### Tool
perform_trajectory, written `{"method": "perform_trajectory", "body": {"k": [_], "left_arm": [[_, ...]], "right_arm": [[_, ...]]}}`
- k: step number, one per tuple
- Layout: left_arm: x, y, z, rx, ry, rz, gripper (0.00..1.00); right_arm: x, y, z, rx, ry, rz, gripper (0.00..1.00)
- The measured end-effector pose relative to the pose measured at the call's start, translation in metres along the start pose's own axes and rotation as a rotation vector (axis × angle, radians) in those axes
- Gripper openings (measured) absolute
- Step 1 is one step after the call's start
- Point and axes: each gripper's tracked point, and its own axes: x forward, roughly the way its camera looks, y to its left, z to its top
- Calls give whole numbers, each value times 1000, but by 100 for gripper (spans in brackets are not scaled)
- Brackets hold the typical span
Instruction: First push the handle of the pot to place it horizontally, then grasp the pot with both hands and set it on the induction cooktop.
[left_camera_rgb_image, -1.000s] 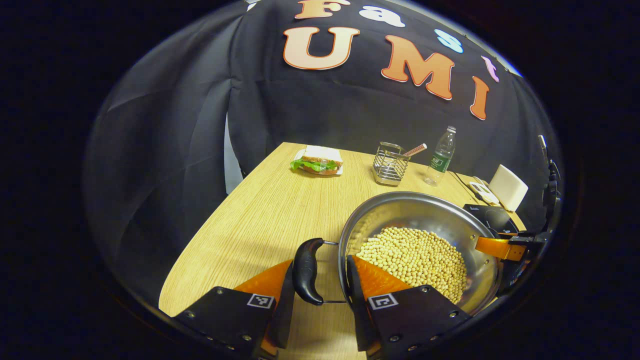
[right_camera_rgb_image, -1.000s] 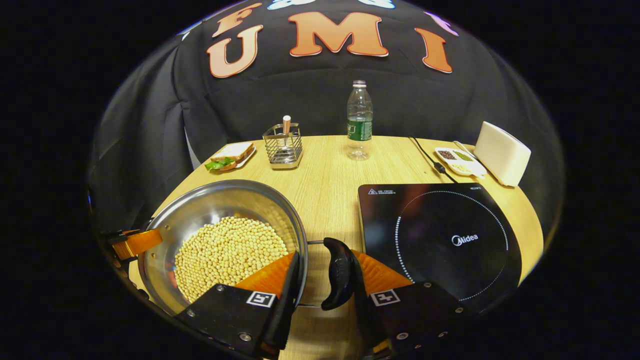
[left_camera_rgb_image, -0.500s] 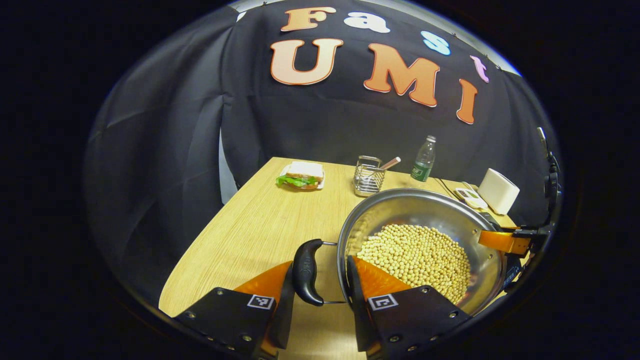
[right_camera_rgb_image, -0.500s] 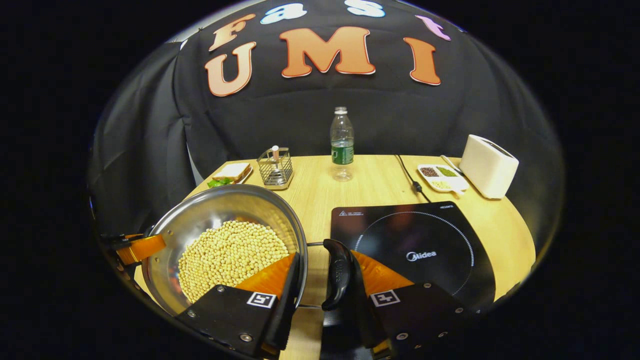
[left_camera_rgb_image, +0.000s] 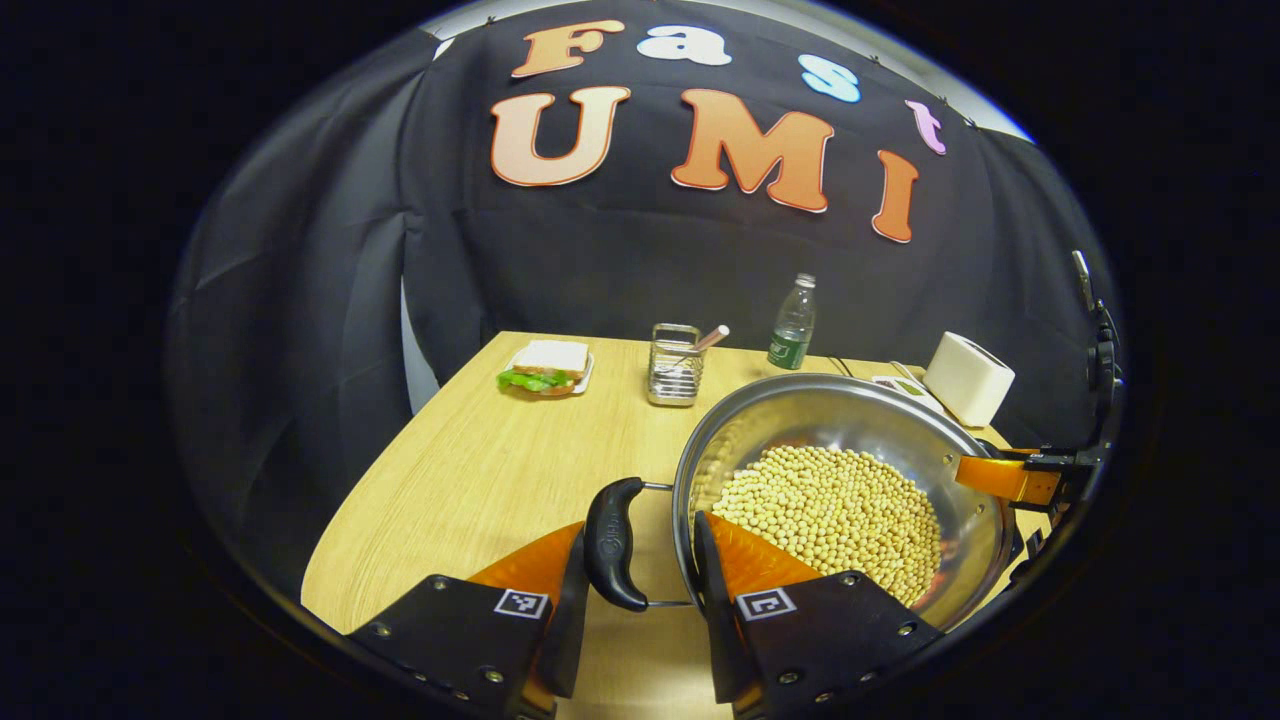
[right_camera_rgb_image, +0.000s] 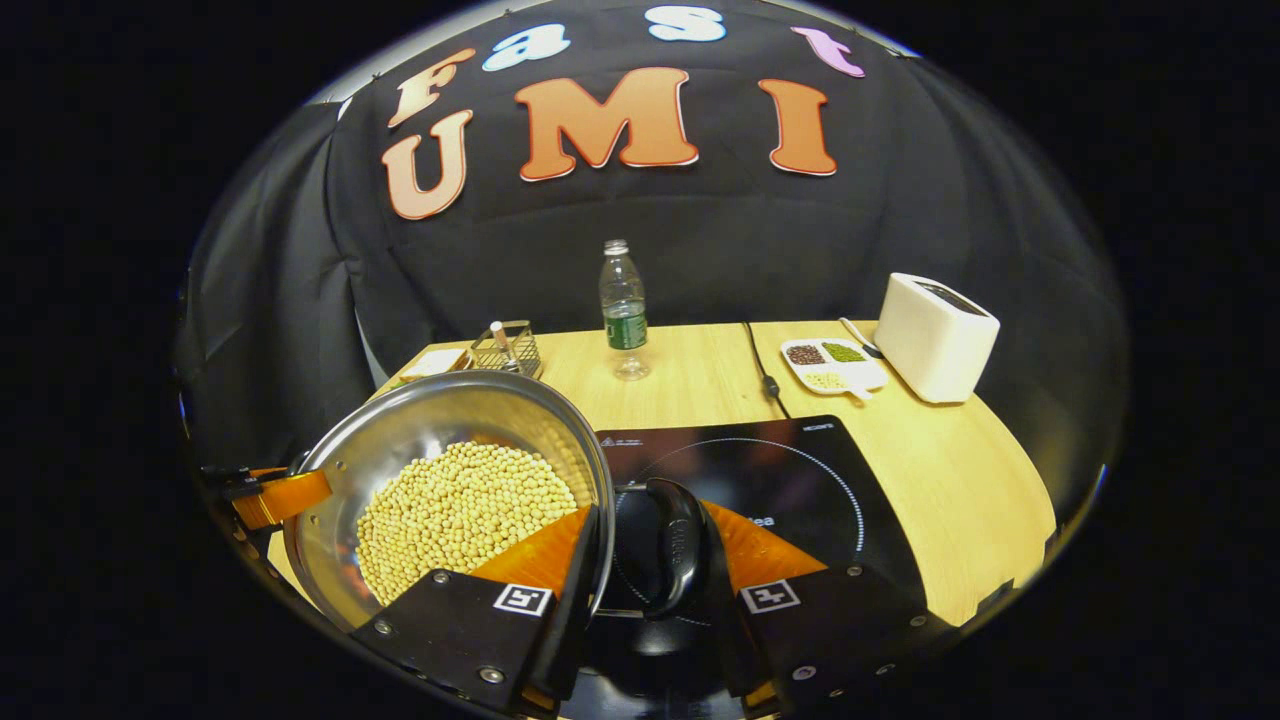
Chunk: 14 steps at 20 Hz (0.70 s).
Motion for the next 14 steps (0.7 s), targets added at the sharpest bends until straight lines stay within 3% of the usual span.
{"method": "perform_trajectory", "body": {"k": [14], "left_arm": [[22, -128, 5, 55, 25, -91, 53]], "right_arm": [[-10, -126, 2, 68, -7, -84, 54]]}}
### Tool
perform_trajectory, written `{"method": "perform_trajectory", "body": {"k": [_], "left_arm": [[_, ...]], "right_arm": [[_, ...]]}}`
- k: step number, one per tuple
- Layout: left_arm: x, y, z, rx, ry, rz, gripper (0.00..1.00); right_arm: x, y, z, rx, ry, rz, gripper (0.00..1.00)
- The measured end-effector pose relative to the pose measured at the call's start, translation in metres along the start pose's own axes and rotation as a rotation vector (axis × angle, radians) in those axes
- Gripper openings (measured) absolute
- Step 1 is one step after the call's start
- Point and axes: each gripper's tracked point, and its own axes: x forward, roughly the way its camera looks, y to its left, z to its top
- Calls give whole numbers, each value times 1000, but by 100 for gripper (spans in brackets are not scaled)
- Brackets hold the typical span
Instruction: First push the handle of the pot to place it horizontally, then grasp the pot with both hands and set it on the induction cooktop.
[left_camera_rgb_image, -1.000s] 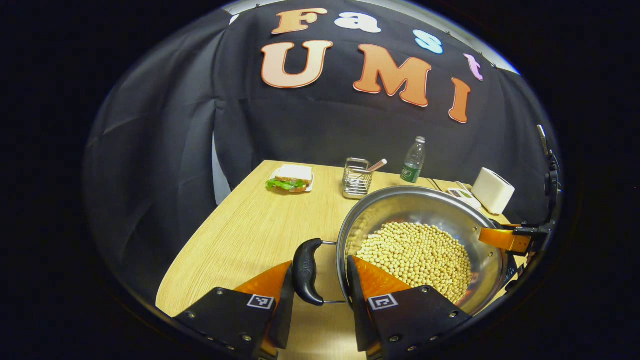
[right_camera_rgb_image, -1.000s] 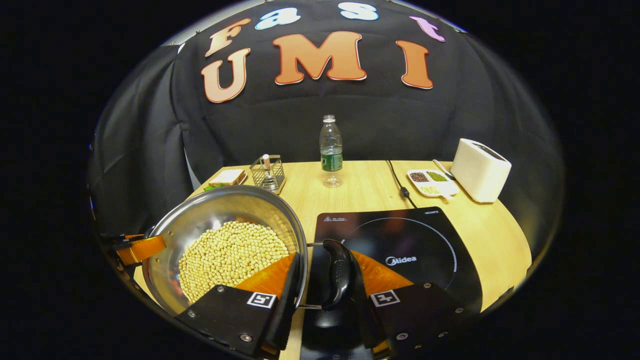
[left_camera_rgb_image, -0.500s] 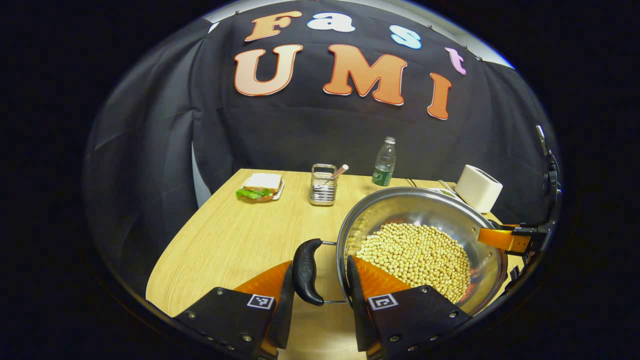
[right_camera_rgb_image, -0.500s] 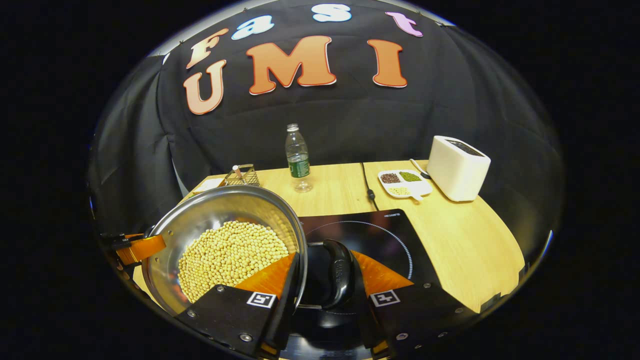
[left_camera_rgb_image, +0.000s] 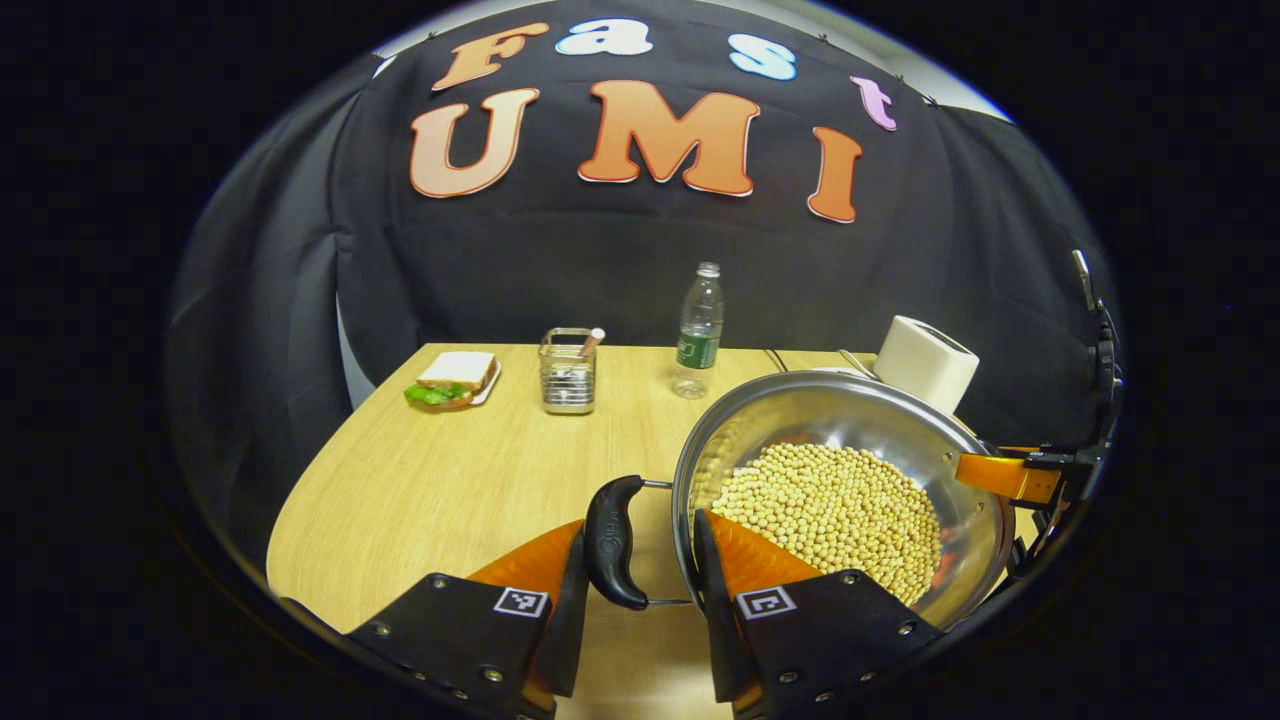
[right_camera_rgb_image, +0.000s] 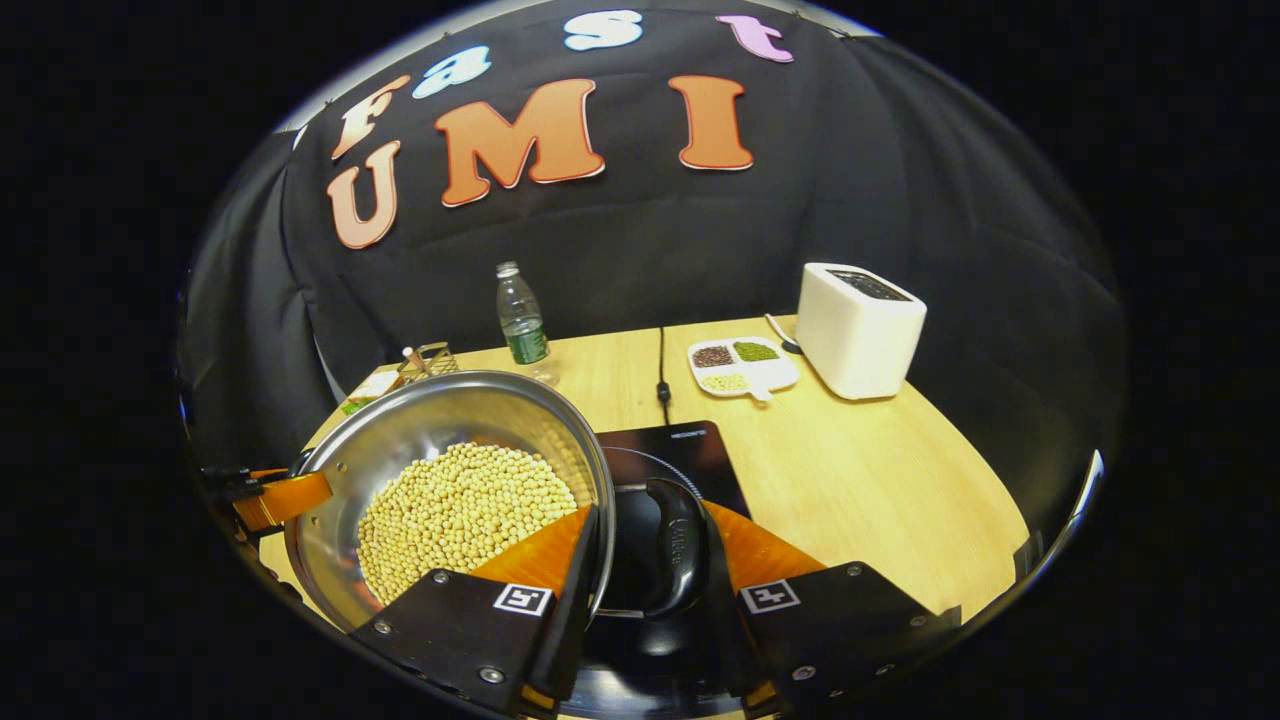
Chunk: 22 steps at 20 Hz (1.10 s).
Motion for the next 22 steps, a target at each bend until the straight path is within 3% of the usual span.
{"method": "perform_trajectory", "body": {"k": [9, 19, 21, 22], "left_arm": [[32, -58, -14, 12, 52, -43, 53], [36, -60, -8, 8, 37, -41, 56], [27, -48, 6, 21, -5, -1, 61], [22, -41, 14, 19, -29, 16, 70]], "right_arm": [[13, -61, -9, 36, 39, -54, 54], [19, -70, -15, 58, 55, -39, 55], [15, -75, -5, 51, 28, -58, 65], [9, -76, 3, 51, 10, -59, 75]]}}
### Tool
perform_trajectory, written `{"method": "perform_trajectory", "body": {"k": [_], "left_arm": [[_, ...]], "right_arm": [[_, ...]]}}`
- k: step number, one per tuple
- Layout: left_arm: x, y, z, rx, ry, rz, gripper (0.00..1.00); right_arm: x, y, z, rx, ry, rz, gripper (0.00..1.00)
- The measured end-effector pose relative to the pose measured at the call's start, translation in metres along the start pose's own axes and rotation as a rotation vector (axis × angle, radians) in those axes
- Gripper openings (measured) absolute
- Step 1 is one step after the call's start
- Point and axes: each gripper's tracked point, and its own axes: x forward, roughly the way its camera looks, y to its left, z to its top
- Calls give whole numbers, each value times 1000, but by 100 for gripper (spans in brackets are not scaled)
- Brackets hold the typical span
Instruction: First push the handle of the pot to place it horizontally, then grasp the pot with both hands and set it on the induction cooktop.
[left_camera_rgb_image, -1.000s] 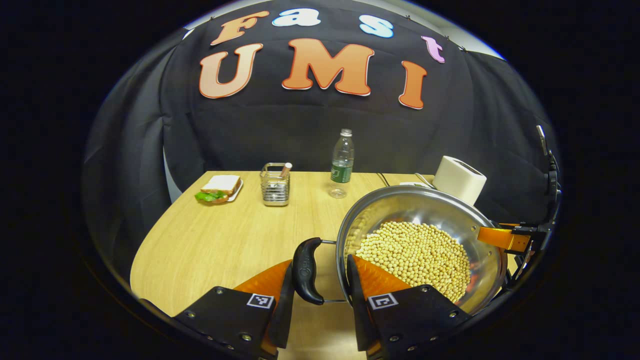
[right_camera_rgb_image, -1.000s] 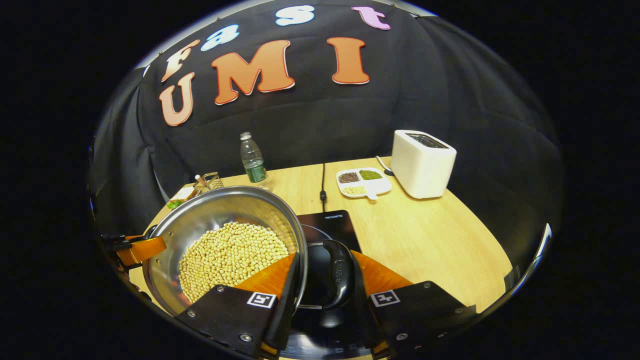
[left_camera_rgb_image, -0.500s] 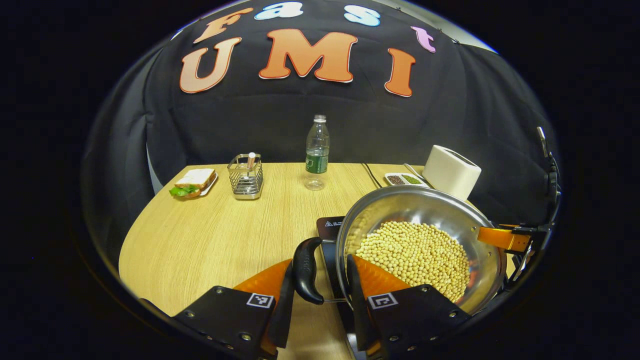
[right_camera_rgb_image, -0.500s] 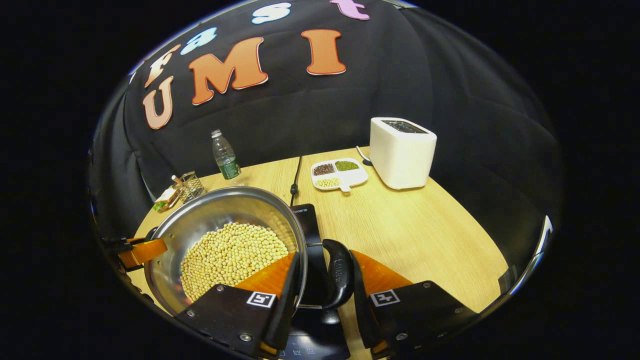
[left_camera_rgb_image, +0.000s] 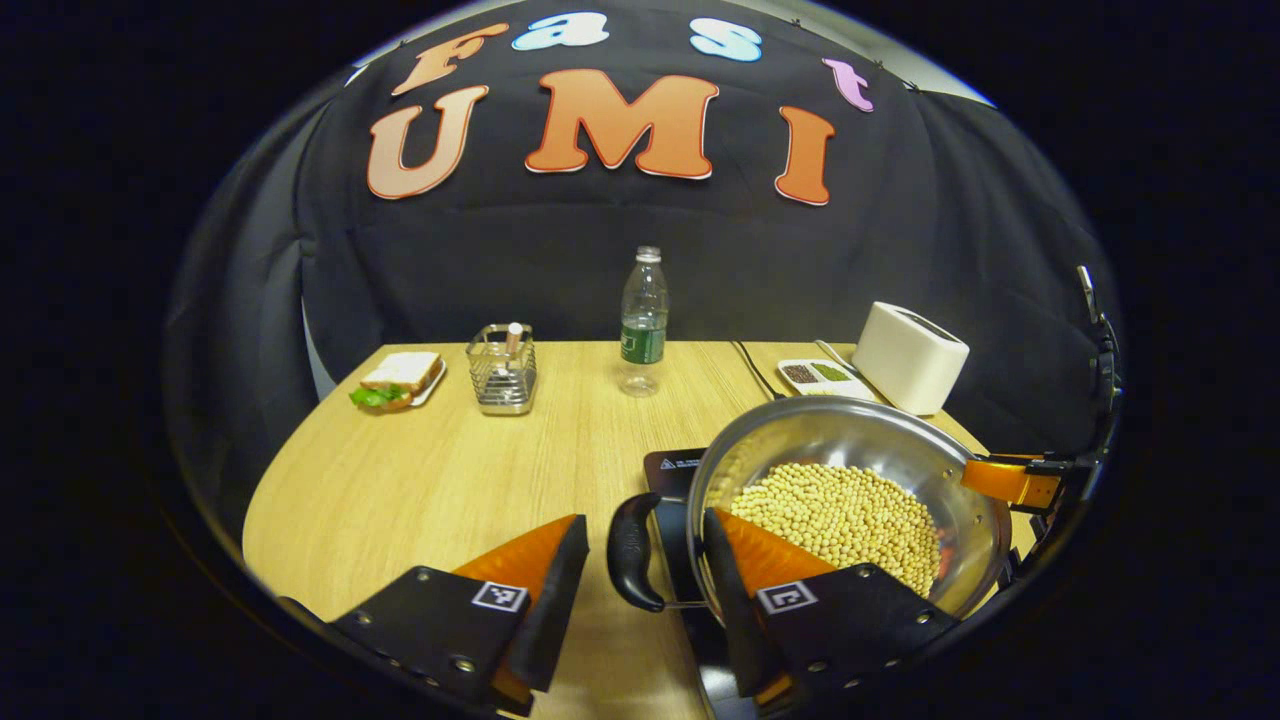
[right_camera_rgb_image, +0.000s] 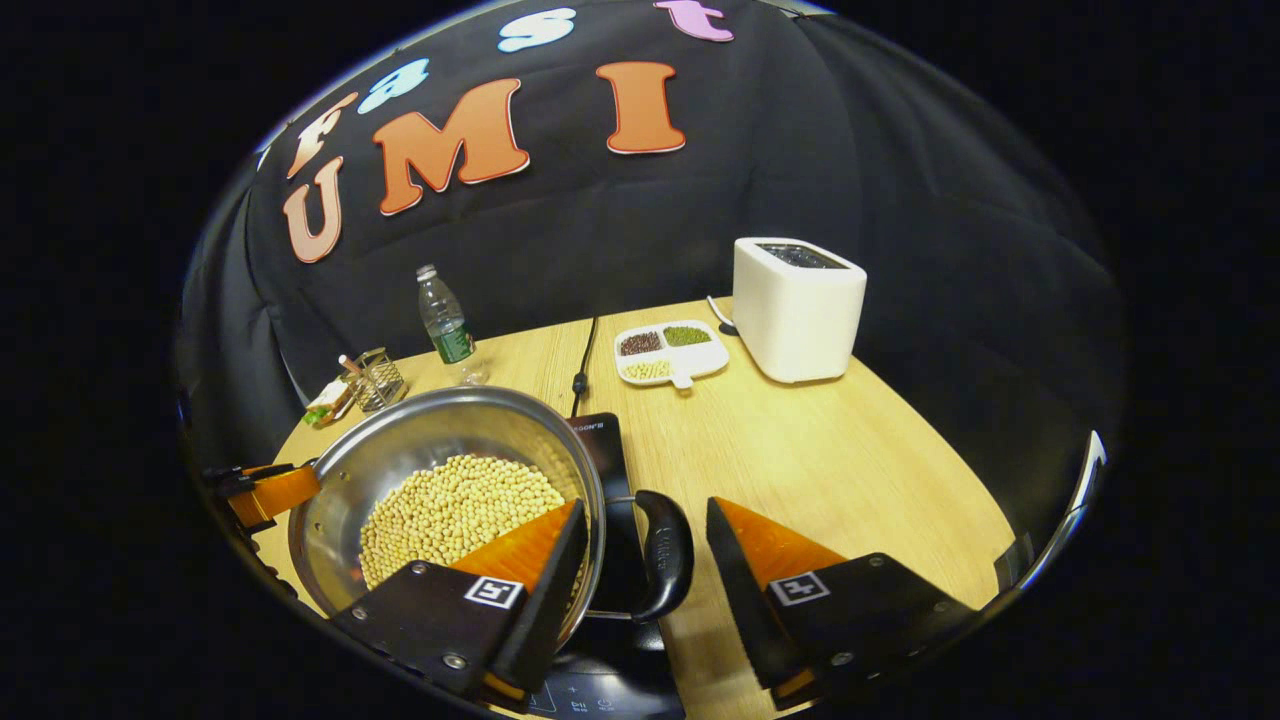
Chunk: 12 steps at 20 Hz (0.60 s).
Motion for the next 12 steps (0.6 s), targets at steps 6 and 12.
{"method": "perform_trajectory", "body": {"k": [6, 12], "left_arm": [[-73, 52, 87, -21, -227, 125, 76], [-170, 96, 161, 22, -420, 175, 74]], "right_arm": [[-66, 16, 72, -20, -189, 42, 95], [-161, 30, 156, -59, -416, 64, 95]]}}
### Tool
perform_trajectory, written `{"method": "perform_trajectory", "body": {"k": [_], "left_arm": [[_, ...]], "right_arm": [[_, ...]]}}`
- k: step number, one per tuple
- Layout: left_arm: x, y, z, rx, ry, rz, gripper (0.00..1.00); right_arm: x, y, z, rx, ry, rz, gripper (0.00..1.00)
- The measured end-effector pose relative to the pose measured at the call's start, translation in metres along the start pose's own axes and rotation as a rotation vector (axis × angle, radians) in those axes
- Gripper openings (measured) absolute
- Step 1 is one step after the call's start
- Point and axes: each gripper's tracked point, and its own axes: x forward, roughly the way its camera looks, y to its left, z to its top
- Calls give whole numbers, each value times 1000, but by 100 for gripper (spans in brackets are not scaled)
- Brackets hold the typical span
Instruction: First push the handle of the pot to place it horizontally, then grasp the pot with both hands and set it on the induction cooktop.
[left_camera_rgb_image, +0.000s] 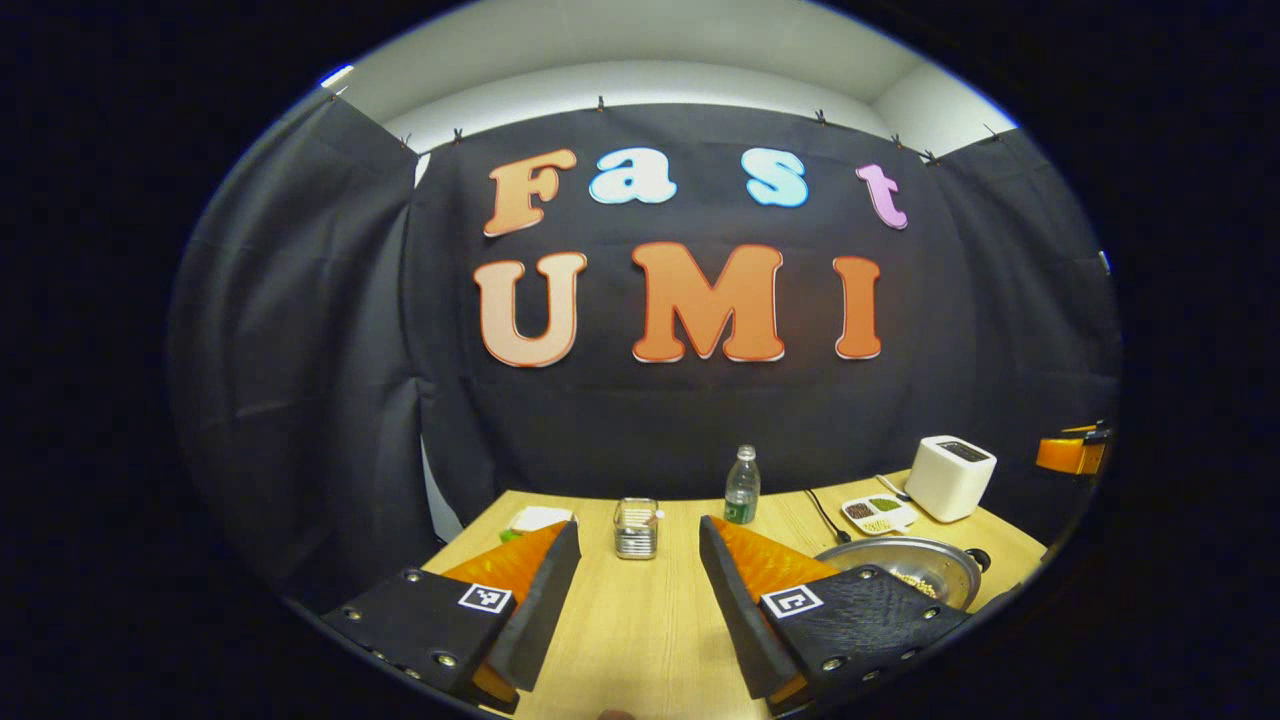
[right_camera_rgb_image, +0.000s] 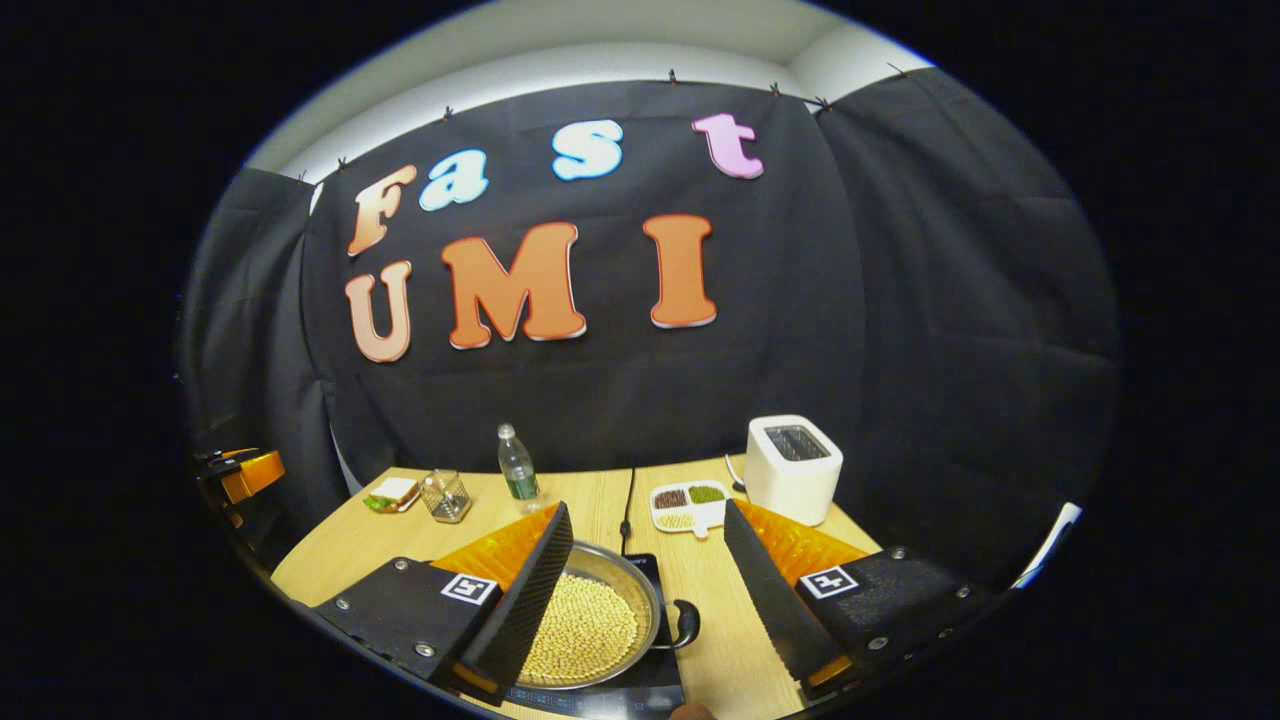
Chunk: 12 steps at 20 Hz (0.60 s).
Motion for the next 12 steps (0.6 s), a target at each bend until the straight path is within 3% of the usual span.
{"method": "perform_trajectory", "body": {"k": [5, 12], "left_arm": [[-47, 54, 60, 5, -131, 69, 73], [-62, 64, 67, -6, -147, 66, 73]], "right_arm": [[-41, -8, 51, -4, -124, -30, 94], [-48, -8, 48, 2, -133, -32, 94]]}}
